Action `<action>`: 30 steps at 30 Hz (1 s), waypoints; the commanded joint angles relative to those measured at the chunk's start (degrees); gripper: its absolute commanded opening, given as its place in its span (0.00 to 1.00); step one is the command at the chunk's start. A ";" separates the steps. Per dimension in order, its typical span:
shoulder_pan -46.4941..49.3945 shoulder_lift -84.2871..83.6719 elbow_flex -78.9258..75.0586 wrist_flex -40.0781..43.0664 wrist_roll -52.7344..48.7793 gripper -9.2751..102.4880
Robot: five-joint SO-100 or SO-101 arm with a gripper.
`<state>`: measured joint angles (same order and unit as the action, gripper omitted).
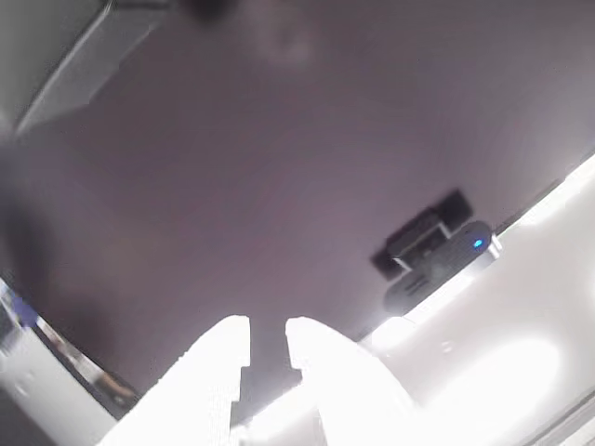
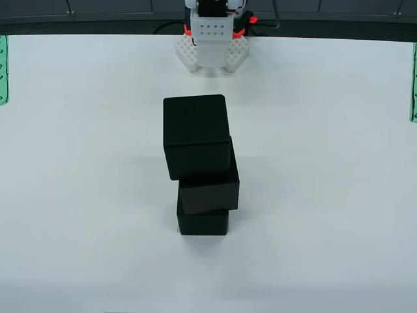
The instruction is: Stack 3 Blocks on the chosen place.
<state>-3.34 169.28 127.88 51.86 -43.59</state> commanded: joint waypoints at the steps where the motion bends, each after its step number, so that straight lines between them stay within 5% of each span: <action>1: 0.18 2.99 2.46 2.64 18.28 0.08; 7: 0.79 9.32 17.05 3.43 35.86 0.08; 15: 2.29 12.92 33.93 0.00 47.02 0.08; 30: 1.85 23.99 50.10 -1.58 49.48 0.09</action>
<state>-1.32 191.69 176.84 51.50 5.54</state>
